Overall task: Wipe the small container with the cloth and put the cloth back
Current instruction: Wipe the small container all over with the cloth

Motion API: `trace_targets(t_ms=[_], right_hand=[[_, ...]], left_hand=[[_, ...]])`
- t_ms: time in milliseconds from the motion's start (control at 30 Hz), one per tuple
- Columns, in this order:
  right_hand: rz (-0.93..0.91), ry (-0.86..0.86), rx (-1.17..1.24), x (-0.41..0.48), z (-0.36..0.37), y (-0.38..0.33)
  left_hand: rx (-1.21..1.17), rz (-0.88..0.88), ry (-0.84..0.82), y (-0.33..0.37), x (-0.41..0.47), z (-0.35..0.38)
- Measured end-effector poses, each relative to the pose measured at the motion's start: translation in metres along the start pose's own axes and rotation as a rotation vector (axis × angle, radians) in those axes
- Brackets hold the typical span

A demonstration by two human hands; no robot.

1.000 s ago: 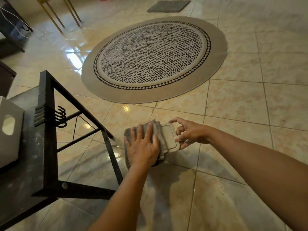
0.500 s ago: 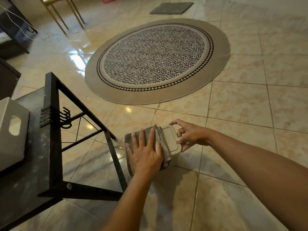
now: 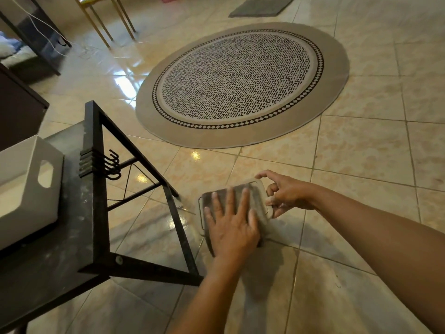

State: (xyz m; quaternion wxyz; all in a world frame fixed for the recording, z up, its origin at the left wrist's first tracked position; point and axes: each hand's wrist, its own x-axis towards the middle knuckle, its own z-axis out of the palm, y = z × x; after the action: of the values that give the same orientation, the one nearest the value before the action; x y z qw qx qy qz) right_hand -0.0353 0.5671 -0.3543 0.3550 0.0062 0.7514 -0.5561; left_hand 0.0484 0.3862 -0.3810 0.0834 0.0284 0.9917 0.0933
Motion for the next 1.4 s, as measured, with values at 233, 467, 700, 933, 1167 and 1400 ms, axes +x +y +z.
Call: trace_targets(t_ms=[233,467,700,933,1167,1400], right_hand=[[0.010,0.052,-0.002,0.002,0.005,-0.001],[0.011,0.018,0.015,0.001,0.005,-0.002],[0.019,0.013,0.010,0.003,0.005,-0.002],[0.007,0.029,0.018,0.004,0.009,-0.001],[0.010,0.017,0.003,0.001,0.009,-0.005],[0.010,0.014,0.010,-0.001,0.009,-0.005]], left_hand=[[-0.093,-0.196,0.018,-0.034,0.035,-0.011],[0.007,0.000,-0.005,-0.016,0.005,-0.005],[-0.019,-0.141,0.014,-0.027,0.018,-0.013],[0.001,-0.072,0.013,-0.045,0.041,-0.016],[0.020,0.053,0.011,-0.019,0.006,-0.005],[0.111,0.094,-0.001,-0.038,0.006,-0.004]])
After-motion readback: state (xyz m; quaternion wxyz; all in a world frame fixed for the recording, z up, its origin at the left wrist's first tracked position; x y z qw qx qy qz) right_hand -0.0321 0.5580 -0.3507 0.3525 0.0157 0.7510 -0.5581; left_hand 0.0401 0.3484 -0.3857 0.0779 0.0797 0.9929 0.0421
